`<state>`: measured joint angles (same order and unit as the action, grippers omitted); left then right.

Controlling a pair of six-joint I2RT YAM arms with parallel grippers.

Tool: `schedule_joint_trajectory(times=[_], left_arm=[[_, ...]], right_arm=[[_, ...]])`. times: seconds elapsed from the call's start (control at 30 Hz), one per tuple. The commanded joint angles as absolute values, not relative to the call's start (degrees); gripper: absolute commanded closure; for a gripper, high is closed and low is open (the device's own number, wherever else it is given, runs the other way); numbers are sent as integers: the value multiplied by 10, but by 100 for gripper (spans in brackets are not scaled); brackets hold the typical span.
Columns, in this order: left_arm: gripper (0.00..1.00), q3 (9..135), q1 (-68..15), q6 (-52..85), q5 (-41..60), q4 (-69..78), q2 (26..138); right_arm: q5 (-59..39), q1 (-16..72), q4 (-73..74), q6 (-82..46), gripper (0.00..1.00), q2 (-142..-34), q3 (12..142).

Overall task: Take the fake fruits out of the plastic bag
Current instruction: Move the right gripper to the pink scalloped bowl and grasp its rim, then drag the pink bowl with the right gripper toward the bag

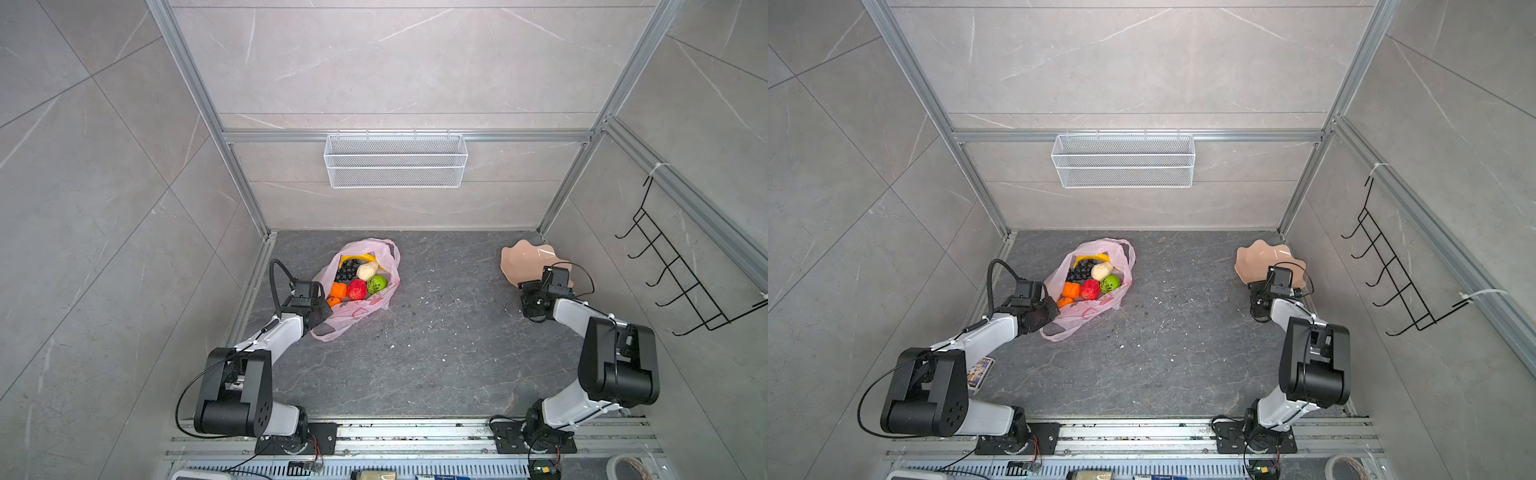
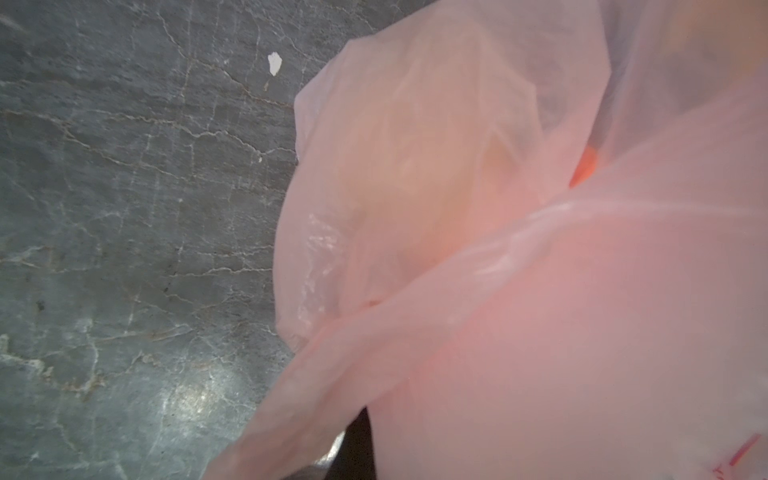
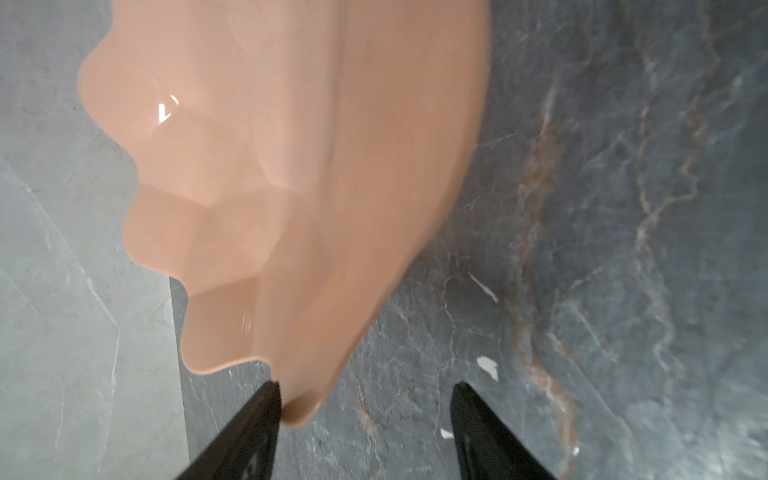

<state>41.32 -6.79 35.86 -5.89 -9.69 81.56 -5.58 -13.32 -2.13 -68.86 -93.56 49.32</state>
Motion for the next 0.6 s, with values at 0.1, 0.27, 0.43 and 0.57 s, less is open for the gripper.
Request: schedule_joint_trajectory(times=[0.1, 0.27, 0.43, 0.57], left_arm=[[100, 414, -68, 364, -67, -82, 814], [100, 414, -68, 360, -69, -82, 813], [100, 414, -68, 359, -71, -83, 812], [100, 412, -68, 359, -74, -83, 809]], right_arm=[[-48, -136, 5, -708, 55, -975, 529], [-45, -139, 0, -715, 63, -997, 544], [-54, -140, 6, -723, 82, -1009, 547], [-69, -143, 25, -736, 89, -1001, 529]])
